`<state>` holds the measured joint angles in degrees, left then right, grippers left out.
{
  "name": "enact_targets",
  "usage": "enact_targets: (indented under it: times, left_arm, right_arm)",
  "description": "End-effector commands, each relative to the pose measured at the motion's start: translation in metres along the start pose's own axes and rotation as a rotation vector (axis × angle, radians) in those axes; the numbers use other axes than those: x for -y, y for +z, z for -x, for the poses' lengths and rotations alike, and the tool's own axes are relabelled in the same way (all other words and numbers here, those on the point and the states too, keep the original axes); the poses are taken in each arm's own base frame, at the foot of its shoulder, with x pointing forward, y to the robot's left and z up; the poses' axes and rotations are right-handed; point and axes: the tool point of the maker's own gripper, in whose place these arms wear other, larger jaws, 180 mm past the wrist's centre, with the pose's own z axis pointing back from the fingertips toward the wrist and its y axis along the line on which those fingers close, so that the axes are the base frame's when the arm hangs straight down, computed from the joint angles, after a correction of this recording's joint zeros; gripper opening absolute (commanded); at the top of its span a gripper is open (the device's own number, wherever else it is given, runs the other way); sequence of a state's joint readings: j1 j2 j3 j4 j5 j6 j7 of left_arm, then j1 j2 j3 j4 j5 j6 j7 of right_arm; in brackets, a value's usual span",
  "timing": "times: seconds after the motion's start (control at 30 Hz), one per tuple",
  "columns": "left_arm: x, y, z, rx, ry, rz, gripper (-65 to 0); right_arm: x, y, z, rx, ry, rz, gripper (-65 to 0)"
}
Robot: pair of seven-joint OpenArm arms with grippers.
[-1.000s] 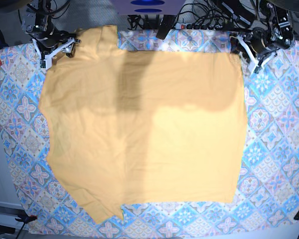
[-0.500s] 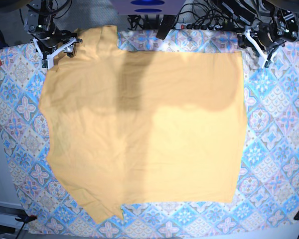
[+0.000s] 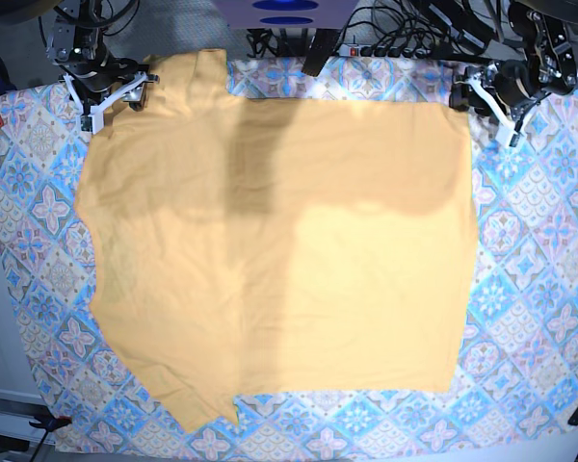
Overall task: Fold the T-shirt properly
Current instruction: 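Close both grippers on the shirt's shoulder edges, then lift the shoulder edges and pull them toward the hem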
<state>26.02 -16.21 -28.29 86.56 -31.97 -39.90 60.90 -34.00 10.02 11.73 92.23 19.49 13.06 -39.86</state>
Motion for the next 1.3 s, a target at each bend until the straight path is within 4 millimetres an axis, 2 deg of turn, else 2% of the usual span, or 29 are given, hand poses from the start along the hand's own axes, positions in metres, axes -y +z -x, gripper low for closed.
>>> enact_targets:
  times: [0.0,0.2,0.3,0.63,0.77,0.87,0.93,1.1,1.27]
  left_arm:
    - [-0.003,0.004,-0.005,0.017,-0.006,-0.003,-34.3]
    - [0.000,-0.011,-0.012,0.011,0.019,0.029,-34.3]
    - [0.010,-0.022,-0.009,-0.013,0.011,0.064,-34.3]
    - [0.040,-0.037,-0.002,-0.061,-0.053,0.135,-35.2]
    - [0.045,-0.038,0.002,-0.077,-0.067,0.144,-43.4]
    - [0.050,-0.041,0.005,-0.092,-0.086,0.156,-51.9]
    - [0.054,-0.043,0.006,-0.100,-0.095,0.166,-54.2]
    - [0.055,-0.043,0.010,-0.110,-0.101,0.169,-55.0]
    - [0.047,-0.039,0.008,-0.112,-0.110,0.152,-55.2]
  right_arm:
    - [-0.010,-0.002,0.028,-0.113,-0.008,-0.037,-27.6]
    - [-0.011,-0.002,0.029,-0.115,-0.005,-0.040,-27.6]
    - [-0.011,-0.002,0.029,-0.116,-0.006,-0.039,-27.6]
    - [-0.010,-0.002,0.029,-0.115,-0.007,-0.038,-27.6]
    - [-0.011,-0.002,0.028,-0.115,-0.005,-0.040,-27.9]
    - [-0.011,-0.002,0.028,-0.115,-0.005,-0.040,-32.5]
    - [-0.011,-0.002,0.028,-0.113,-0.005,-0.041,-37.9]
    - [-0.011,-0.002,0.027,-0.113,-0.005,-0.041,-49.2]
    - [-0.011,-0.002,0.026,-0.110,-0.003,-0.040,-56.9]
